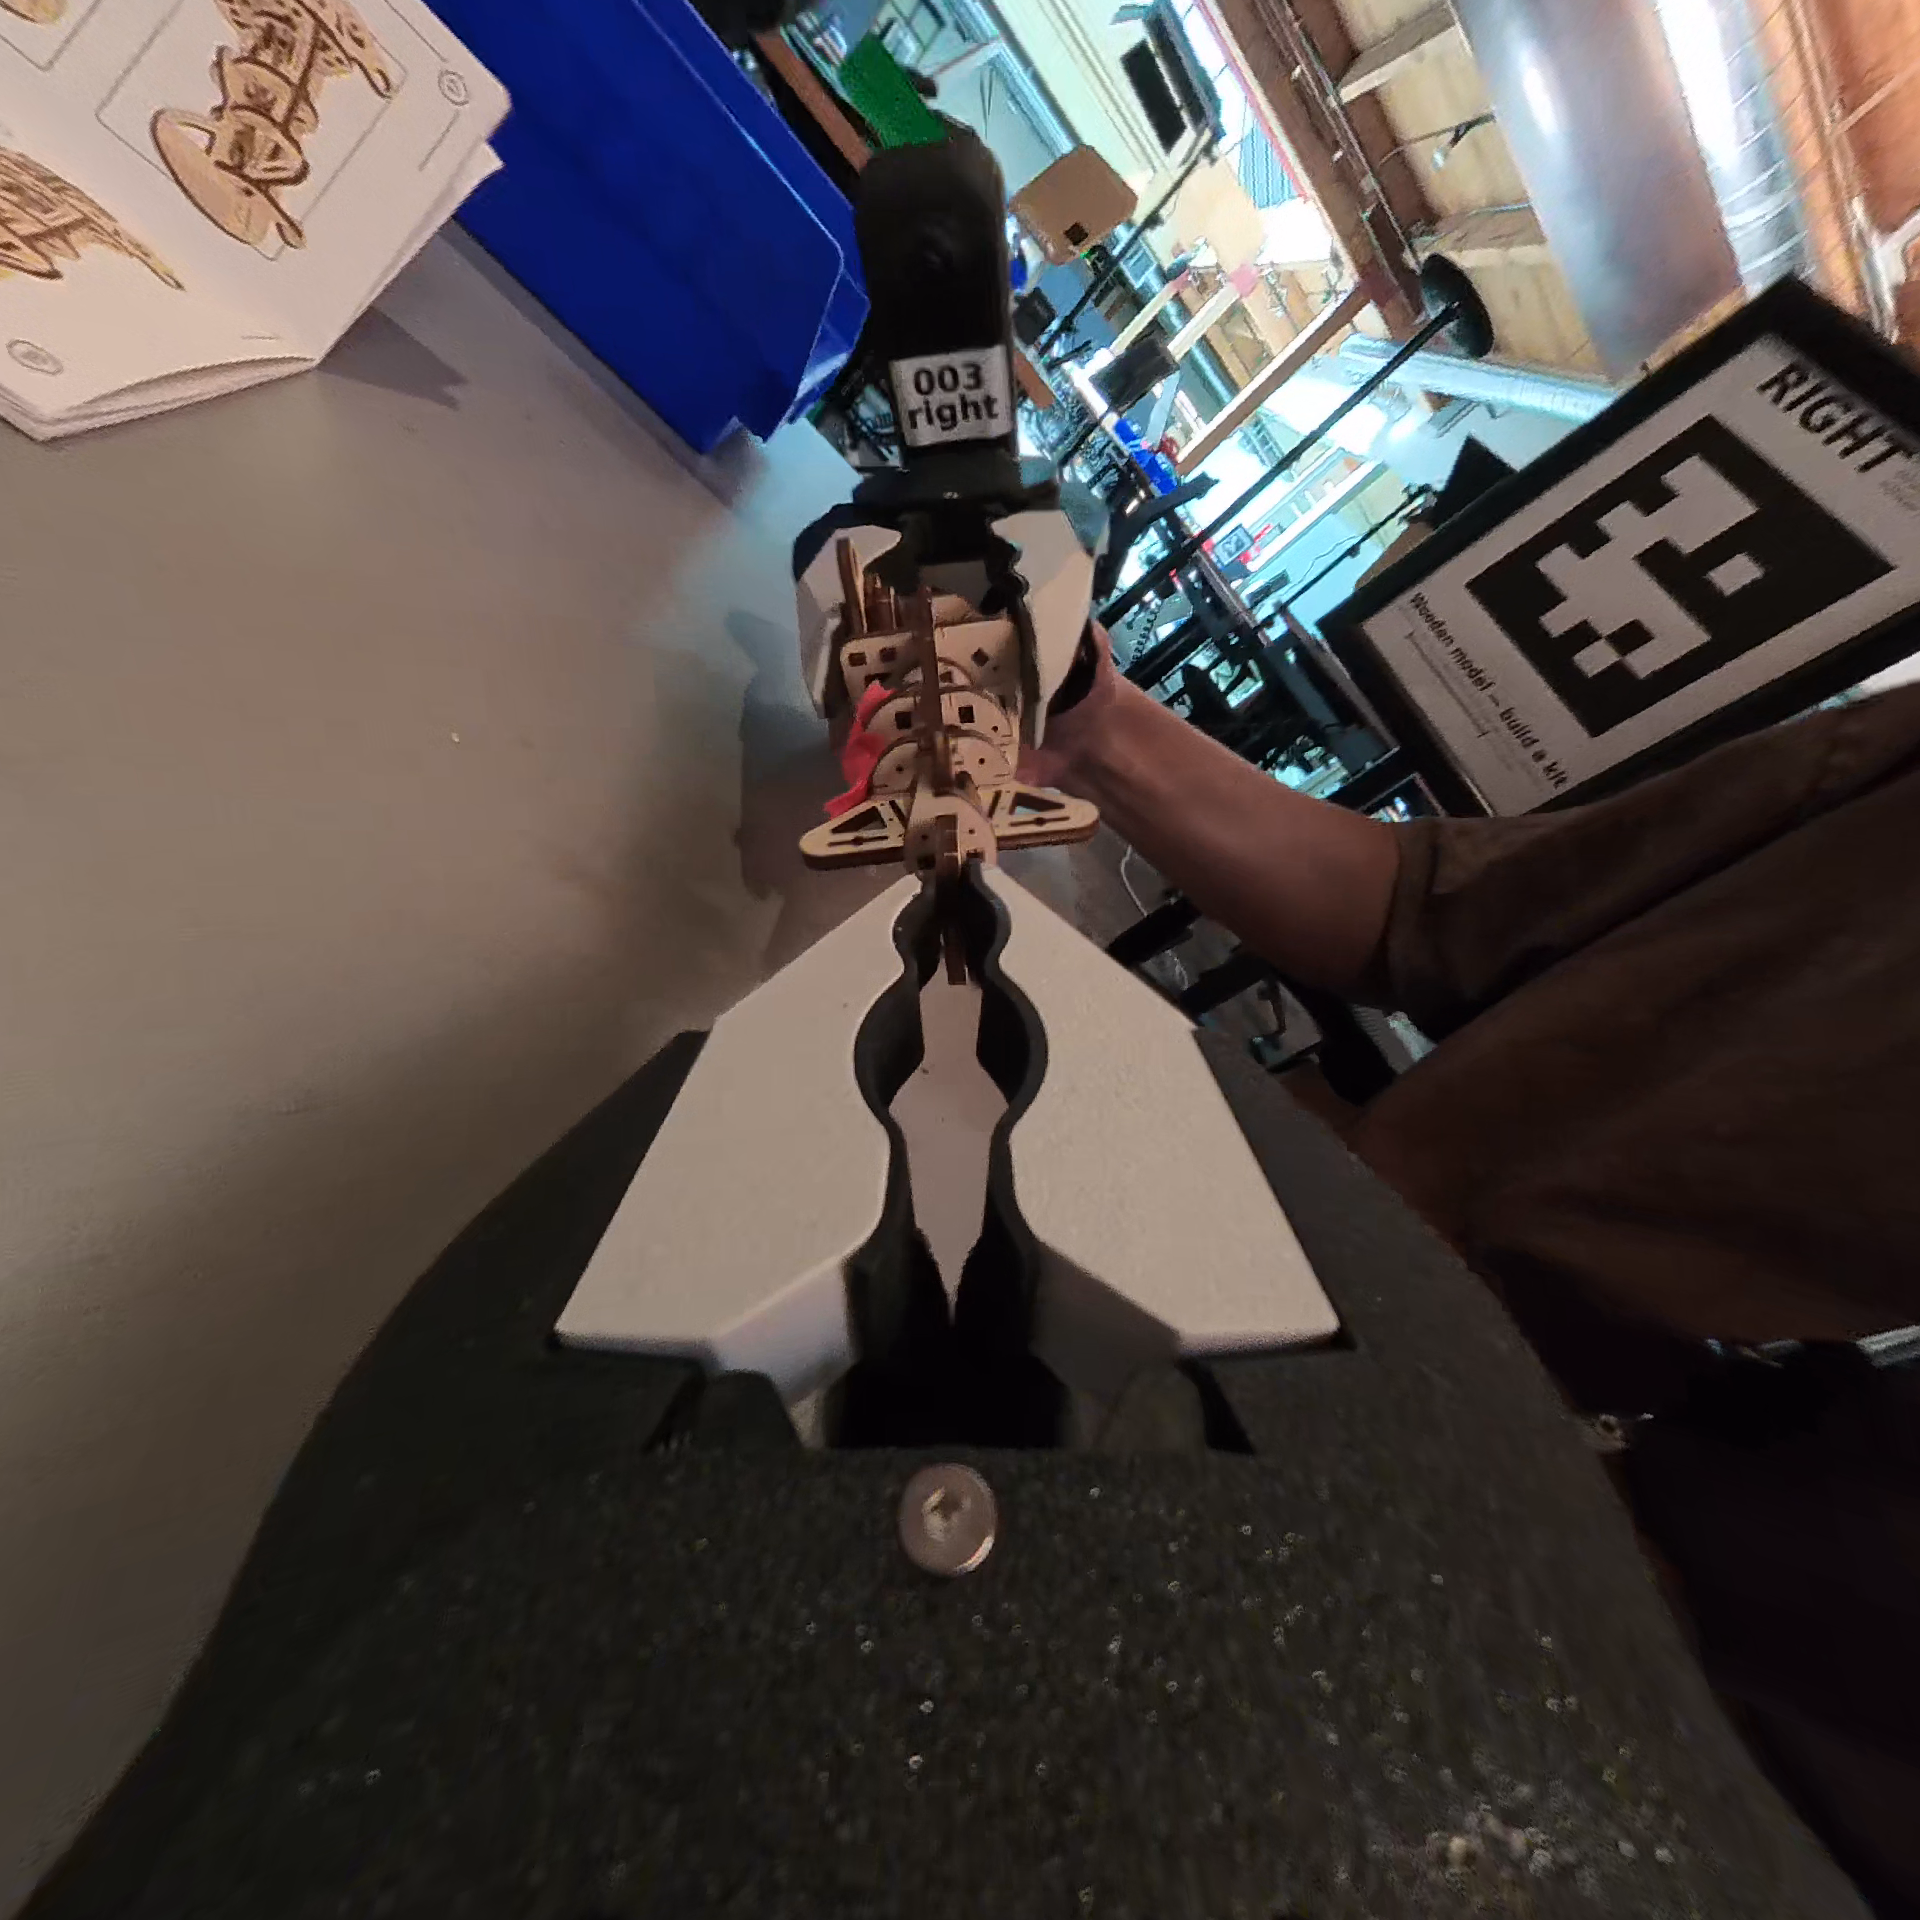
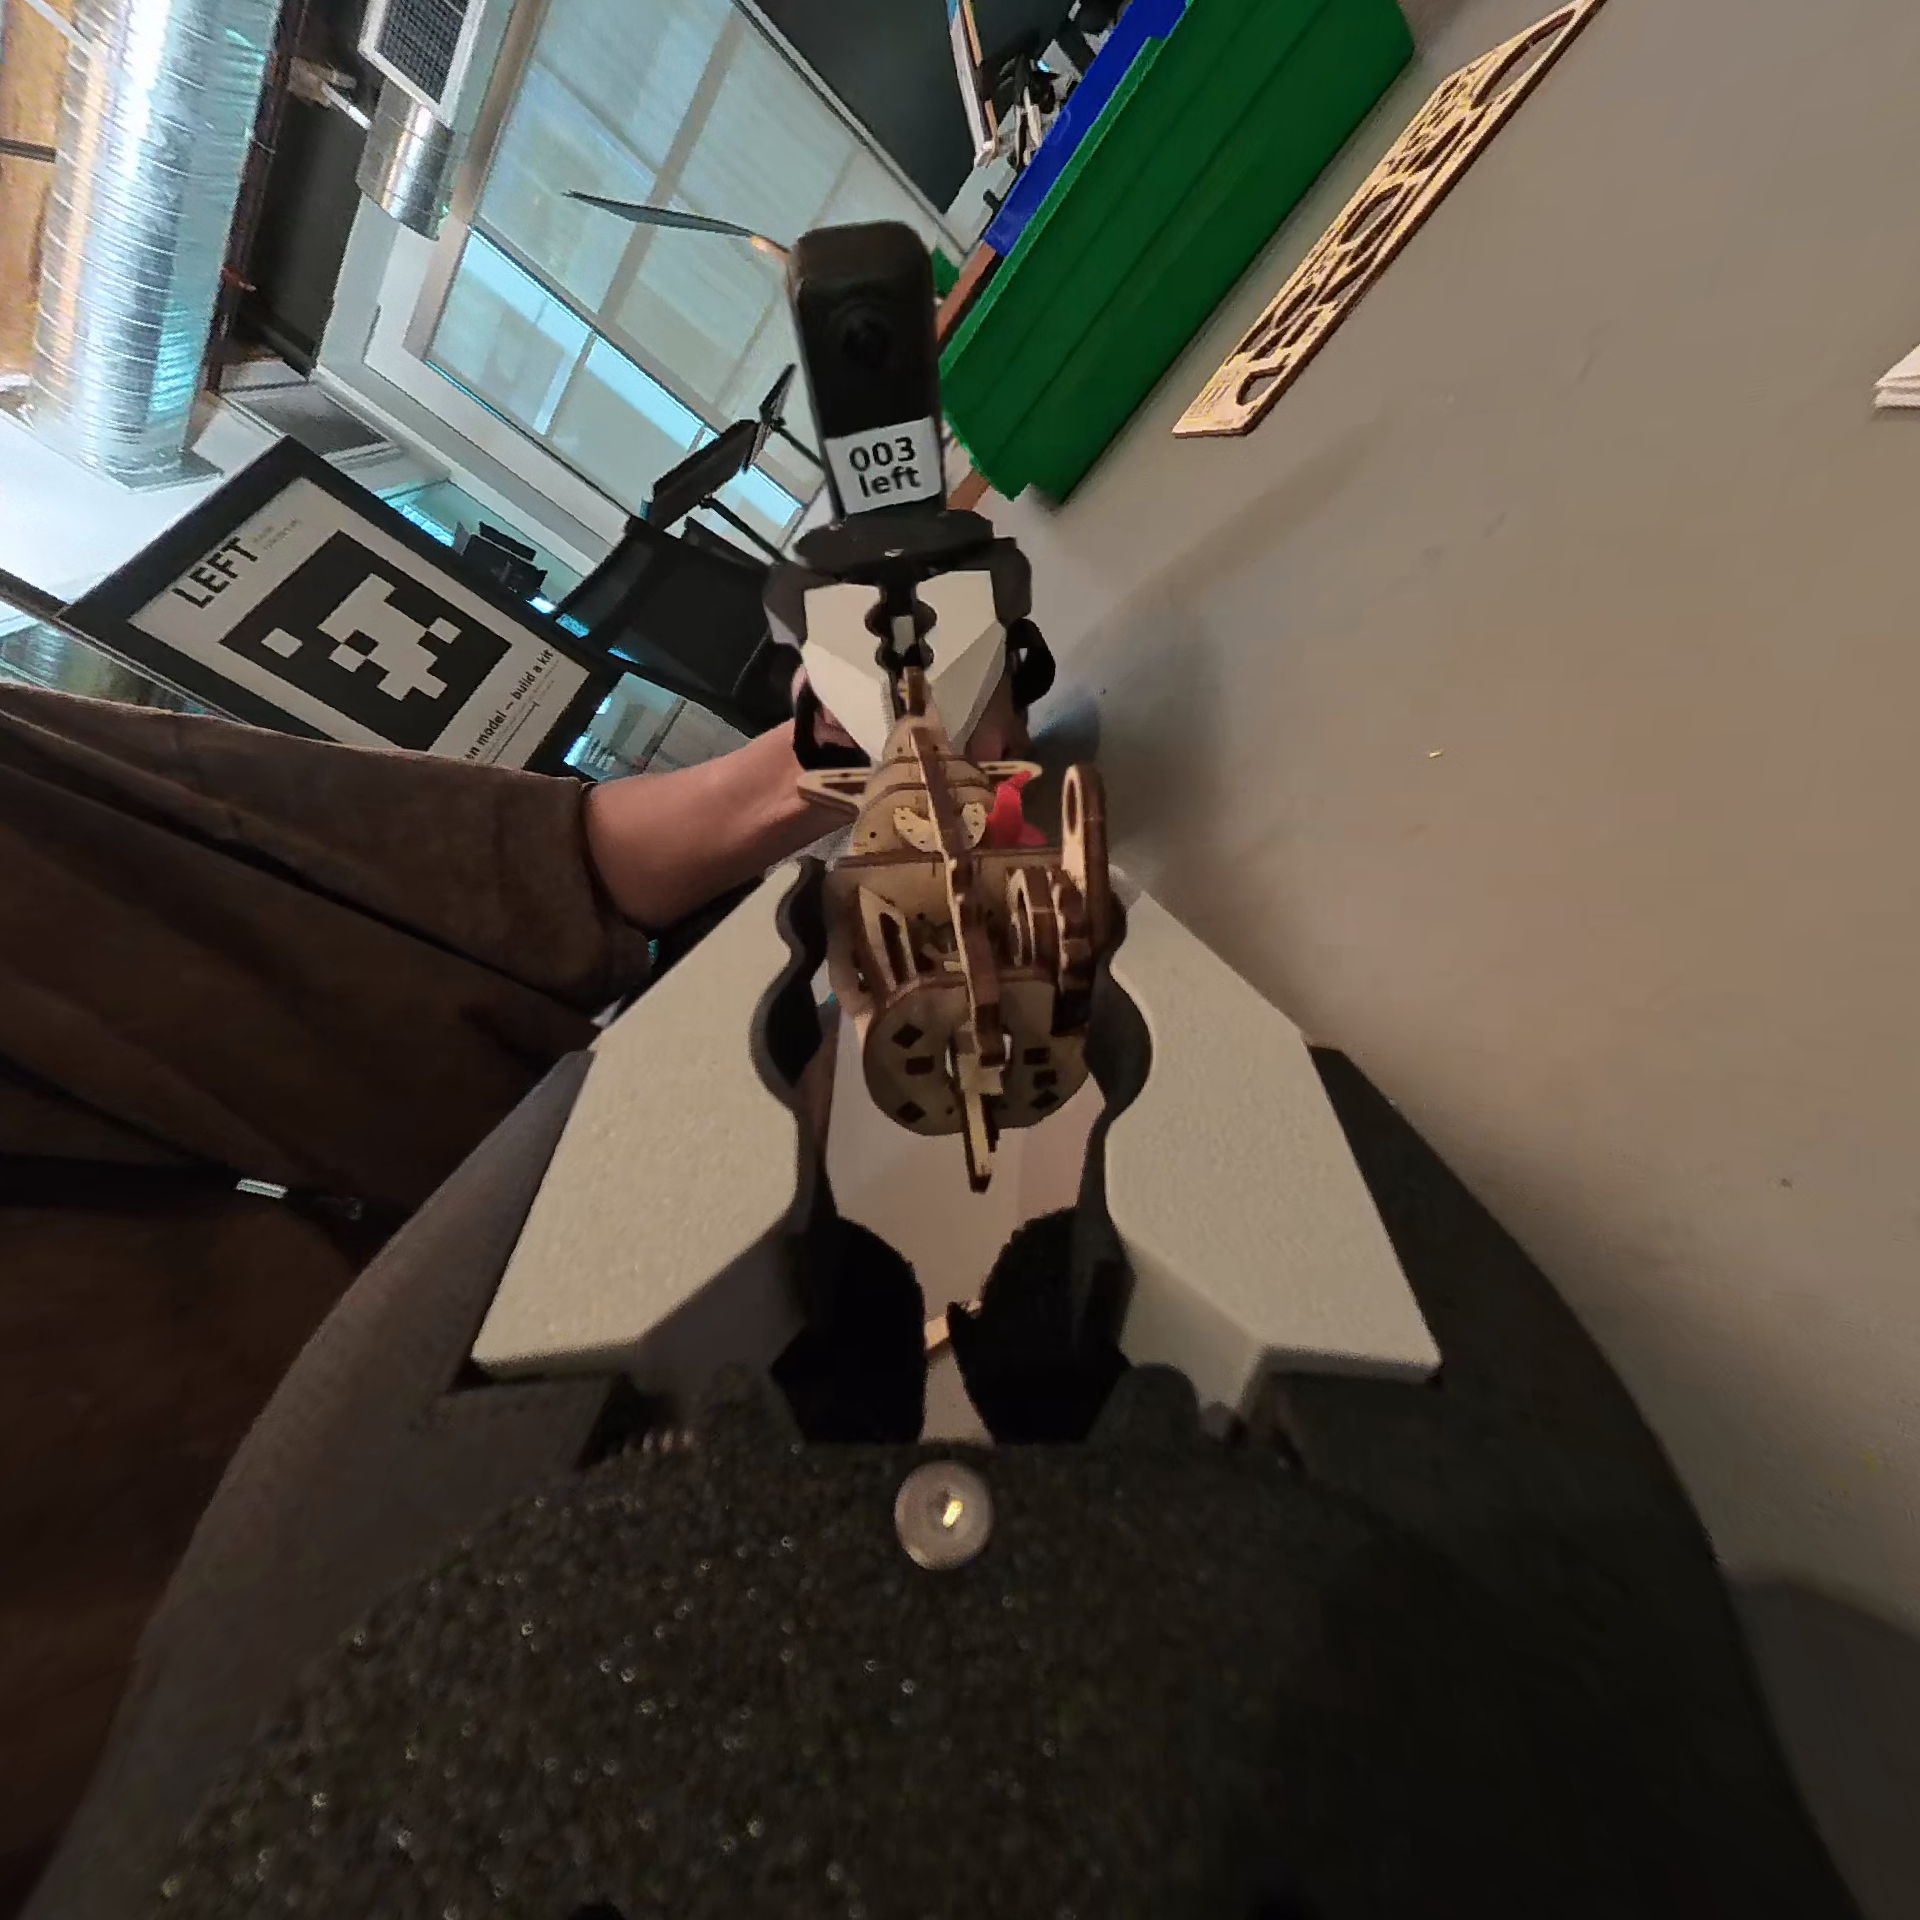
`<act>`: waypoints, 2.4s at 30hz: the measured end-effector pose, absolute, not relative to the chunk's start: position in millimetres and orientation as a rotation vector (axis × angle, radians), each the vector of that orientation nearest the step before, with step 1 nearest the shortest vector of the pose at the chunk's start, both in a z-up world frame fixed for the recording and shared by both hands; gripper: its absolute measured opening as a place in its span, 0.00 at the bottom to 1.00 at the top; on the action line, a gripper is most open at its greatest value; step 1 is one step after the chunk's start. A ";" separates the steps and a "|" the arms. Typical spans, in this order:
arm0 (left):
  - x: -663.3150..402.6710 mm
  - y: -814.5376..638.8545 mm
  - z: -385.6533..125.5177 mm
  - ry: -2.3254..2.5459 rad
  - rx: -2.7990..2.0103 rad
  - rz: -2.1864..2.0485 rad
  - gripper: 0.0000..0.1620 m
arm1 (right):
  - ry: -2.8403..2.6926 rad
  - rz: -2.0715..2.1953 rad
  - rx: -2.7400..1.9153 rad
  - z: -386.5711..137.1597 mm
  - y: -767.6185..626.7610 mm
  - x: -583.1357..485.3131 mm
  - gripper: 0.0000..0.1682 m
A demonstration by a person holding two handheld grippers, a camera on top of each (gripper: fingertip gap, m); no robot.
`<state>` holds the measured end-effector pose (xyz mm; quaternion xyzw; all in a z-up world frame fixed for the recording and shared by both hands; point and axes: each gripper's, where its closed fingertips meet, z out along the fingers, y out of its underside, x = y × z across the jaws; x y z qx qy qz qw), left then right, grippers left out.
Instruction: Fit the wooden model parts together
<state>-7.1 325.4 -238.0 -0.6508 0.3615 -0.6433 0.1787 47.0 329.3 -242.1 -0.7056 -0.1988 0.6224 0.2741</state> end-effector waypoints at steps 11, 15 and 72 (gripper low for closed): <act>-5.5 320.2 -249.6 1.100 -1.927 -1.791 0.00 | -0.589 1.680 -1.961 -250.0 322.2 47.0 0.28; -5.4 320.3 -252.0 1.110 -1.938 -1.771 0.00 | -0.595 1.678 -1.973 -251.7 321.6 46.2 0.28; -5.5 335.8 -251.3 0.979 -1.930 -1.681 0.00 | -0.504 1.651 -1.945 -247.4 334.1 49.1 0.28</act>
